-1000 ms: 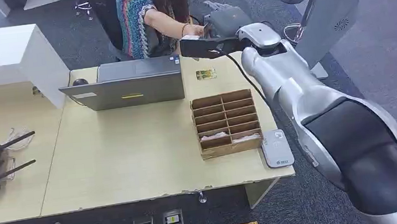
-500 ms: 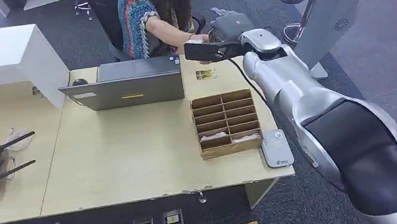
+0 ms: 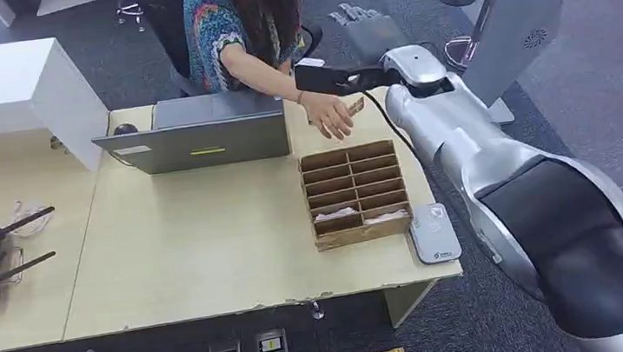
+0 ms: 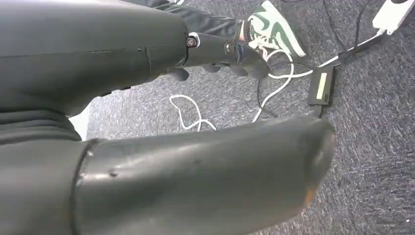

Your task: Pass the card to the sensor for recognition and then transmit it.

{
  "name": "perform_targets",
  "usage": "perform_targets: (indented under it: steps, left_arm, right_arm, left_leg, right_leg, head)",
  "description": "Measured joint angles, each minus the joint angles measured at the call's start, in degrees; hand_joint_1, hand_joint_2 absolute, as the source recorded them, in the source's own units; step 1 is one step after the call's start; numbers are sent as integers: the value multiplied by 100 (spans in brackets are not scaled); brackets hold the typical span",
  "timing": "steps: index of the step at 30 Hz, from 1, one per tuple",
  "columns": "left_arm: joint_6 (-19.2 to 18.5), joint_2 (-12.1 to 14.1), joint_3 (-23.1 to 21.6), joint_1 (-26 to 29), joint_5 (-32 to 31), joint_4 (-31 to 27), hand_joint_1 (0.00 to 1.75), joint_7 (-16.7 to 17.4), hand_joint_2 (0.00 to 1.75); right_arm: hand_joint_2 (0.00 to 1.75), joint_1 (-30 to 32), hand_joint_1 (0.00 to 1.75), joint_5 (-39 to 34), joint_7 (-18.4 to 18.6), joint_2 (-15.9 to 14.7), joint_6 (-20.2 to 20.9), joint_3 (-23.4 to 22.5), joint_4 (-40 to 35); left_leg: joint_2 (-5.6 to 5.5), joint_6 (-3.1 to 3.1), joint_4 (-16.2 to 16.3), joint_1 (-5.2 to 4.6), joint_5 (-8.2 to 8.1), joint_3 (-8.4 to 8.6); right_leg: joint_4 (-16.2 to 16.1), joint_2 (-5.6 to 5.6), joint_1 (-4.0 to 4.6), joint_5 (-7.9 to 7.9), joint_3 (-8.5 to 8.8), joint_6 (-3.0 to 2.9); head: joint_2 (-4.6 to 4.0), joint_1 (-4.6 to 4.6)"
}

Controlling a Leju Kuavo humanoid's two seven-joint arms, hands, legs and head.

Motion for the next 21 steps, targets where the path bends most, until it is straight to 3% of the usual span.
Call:
perform_targets:
  steps: [7, 13, 15, 16, 19, 21]
  left_arm:
    - [33, -4, -66, 3, 0, 0, 0, 2, 0]
    - [232, -4, -68, 101, 158, 2, 0, -7, 0]
    - [303, -4, -68, 200, 246, 7, 0, -72, 0]
    - [324, 0, -68, 268, 267, 7, 0, -101, 0]
    - [341, 7, -66, 411, 324, 22, 0, -138, 0]
    - [367, 9, -64, 443, 369, 30, 0, -155, 0]
  right_arm:
    - [175, -144, 0, -240, -100, -65, -660, -18, 11]
    - [175, -497, 0, -1017, -640, -279, -2321, -362, -67]
    - [175, -623, 0, -819, -985, -523, -2501, -714, -272]
    - [175, -665, 0, -513, -1345, -730, -2542, -1157, -545]
    - [175, -742, 0, -466, -1950, -1196, -2549, -2277, -1104]
    - [175, -749, 0, -400, -2142, -1369, -2549, -2773, -1294]
  left_leg:
    - [0, 0, 2, 0, 0, 1]
    - [0, 0, 6, 0, 0, 1]
    - [-8, 0, 10, -1, -1, -3]
    - [-10, 2, 13, -1, -2, -4]
    - [-14, 11, 21, -2, -10, -11]
    - [-19, 12, 24, -2, -11, -10]
  right_leg:
    - [0, 0, 0, 0, 0, 0]
    - [-1, -2, 0, 0, -1, 0]
    - [-2, -15, -1, 0, 1, 0]
    - [-3, -16, -1, 0, 0, 0]
    - [-7, -21, -2, -1, 4, 1]
    - [-10, -27, -1, -1, 6, 2]
  head:
    - [2, 0]
    - [0, 0]
    - [2, 2]
    - [0, 2]
    - [0, 2]
    - [0, 7]
